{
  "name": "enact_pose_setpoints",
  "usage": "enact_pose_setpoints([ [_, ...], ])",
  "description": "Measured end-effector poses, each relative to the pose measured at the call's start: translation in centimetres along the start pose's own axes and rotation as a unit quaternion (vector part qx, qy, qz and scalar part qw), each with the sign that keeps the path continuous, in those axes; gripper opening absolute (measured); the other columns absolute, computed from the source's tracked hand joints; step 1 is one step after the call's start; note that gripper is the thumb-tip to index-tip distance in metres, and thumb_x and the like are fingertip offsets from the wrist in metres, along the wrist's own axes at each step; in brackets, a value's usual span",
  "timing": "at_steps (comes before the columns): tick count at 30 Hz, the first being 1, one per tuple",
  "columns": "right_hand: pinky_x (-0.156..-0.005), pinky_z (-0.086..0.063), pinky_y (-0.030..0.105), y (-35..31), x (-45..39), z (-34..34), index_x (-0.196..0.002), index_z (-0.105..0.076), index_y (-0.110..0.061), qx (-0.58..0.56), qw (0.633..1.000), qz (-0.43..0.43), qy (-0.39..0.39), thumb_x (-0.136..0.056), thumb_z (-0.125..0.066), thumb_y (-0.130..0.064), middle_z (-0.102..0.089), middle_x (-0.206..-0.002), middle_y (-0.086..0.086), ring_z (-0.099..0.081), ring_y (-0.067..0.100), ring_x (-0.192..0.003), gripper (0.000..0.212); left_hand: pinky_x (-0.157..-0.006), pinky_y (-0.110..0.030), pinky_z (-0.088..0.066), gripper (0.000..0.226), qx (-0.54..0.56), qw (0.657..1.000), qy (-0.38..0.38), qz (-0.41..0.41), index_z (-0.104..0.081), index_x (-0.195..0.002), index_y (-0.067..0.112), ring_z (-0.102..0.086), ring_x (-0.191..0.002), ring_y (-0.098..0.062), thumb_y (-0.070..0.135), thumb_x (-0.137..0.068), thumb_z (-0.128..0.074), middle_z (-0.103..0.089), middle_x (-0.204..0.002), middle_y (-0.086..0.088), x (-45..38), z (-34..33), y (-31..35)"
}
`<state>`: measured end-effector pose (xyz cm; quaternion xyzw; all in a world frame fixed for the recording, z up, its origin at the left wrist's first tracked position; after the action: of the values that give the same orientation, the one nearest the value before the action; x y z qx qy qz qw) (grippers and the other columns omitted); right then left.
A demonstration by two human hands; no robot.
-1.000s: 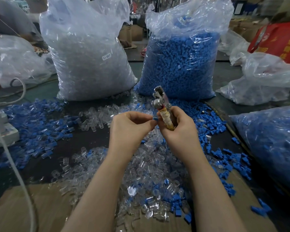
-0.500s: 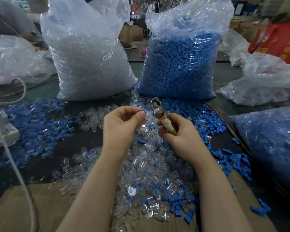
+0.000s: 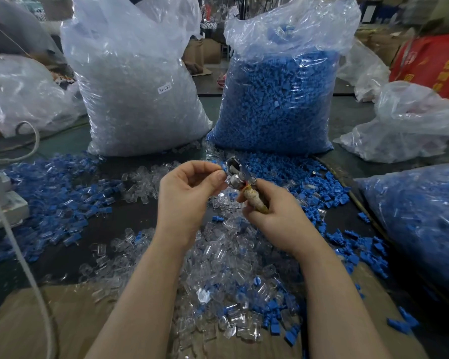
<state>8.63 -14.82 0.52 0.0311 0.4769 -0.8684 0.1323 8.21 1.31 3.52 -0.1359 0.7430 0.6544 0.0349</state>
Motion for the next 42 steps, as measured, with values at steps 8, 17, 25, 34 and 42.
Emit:
enact_pose_setpoints([
  [8,-0.077,-0.052,0.055,0.2,0.0,-0.2,-0.099,-0.058,-0.016,0.012,1.000,-0.001,-0.012,-0.085,-0.063,-0.016,-0.064,-0.090,0.006,-0.060,0.032,-0.082,0.015,-0.067,-0.015,-0.053,0.010,0.012,1.000,-0.006,-0.010,-0.069,-0.087,0.007,-0.069,-0.069,-0.007,-0.002,-0.084,-0.069,-0.073,-0.072,0.003,-0.1,0.1,0.2],
  [17,-0.074,-0.052,0.051,-0.3,0.1,-0.3,-0.096,-0.059,-0.025,-0.014,1.000,-0.001,-0.017,-0.077,-0.059,-0.028,-0.063,-0.082,-0.004,-0.059,0.028,-0.078,0.018,-0.066,-0.015,-0.053,0.009,0.028,0.999,-0.027,-0.005,-0.068,-0.088,0.005,-0.068,-0.068,-0.007,-0.002,-0.084,-0.067,-0.072,-0.072,0.002,-0.2,0.1,0.2],
  [25,-0.058,-0.048,0.045,-0.1,0.2,-0.1,-0.090,-0.059,-0.024,0.023,1.000,0.007,0.009,-0.079,-0.057,-0.013,-0.058,-0.072,0.000,-0.050,0.019,-0.060,0.015,-0.067,-0.017,-0.053,0.011,0.030,0.999,-0.026,-0.007,-0.068,-0.086,0.007,-0.067,-0.068,-0.007,-0.003,-0.084,-0.067,-0.072,-0.071,0.003,-0.1,-0.1,0.2],
  [34,-0.057,-0.047,0.044,-0.2,0.2,-0.4,-0.087,-0.059,-0.025,0.036,0.999,-0.007,0.019,-0.069,-0.048,-0.022,-0.056,-0.066,-0.003,-0.048,0.016,-0.057,0.021,-0.067,-0.017,-0.053,0.011,0.013,1.000,-0.020,-0.010,-0.068,-0.086,0.007,-0.067,-0.069,-0.006,-0.004,-0.085,-0.066,-0.071,-0.071,0.004,-0.1,0.1,0.0],
  [42,-0.062,-0.051,0.048,-0.4,0.1,0.1,-0.093,-0.056,-0.020,0.069,0.996,0.008,0.048,-0.075,-0.052,-0.021,-0.060,-0.073,-0.001,-0.055,0.023,-0.067,0.018,-0.067,-0.019,-0.057,0.010,-0.059,0.997,0.026,0.035,-0.074,-0.082,0.015,-0.072,-0.071,-0.013,0.006,-0.078,-0.078,-0.075,-0.075,-0.001,-0.8,3.0,-0.4],
])
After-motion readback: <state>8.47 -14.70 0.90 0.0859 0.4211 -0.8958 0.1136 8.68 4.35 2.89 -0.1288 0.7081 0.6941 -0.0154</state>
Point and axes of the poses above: each hand's wrist, its own x-axis away from the middle knuckle, its own z-axis out of the back of the hand, y = z × x, the point moved 8 cm from there along -x, towards the middle knuckle
